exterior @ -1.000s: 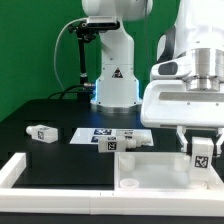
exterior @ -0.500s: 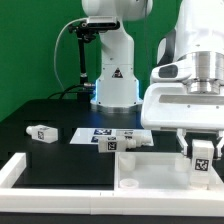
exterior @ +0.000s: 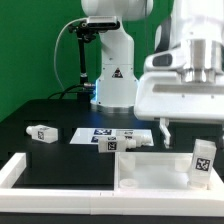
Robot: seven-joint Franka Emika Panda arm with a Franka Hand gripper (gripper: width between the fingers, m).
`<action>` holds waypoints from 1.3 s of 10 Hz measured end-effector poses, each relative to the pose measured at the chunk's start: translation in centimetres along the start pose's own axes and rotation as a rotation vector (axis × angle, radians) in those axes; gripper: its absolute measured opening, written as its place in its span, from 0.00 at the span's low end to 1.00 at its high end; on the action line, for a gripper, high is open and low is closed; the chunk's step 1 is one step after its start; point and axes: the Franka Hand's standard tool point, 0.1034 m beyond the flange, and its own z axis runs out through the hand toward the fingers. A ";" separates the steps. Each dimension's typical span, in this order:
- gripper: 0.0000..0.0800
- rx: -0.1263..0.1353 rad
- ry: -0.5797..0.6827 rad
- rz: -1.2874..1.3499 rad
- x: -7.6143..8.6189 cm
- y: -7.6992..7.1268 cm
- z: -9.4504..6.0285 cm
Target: Assemble one leg
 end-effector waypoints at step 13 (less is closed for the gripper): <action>0.81 -0.044 -0.417 0.142 -0.3 -1.3 1.3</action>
Offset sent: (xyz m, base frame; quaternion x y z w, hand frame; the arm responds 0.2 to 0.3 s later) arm 0.0121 0.0002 -0.0087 0.0267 -0.2349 0.0433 0.9707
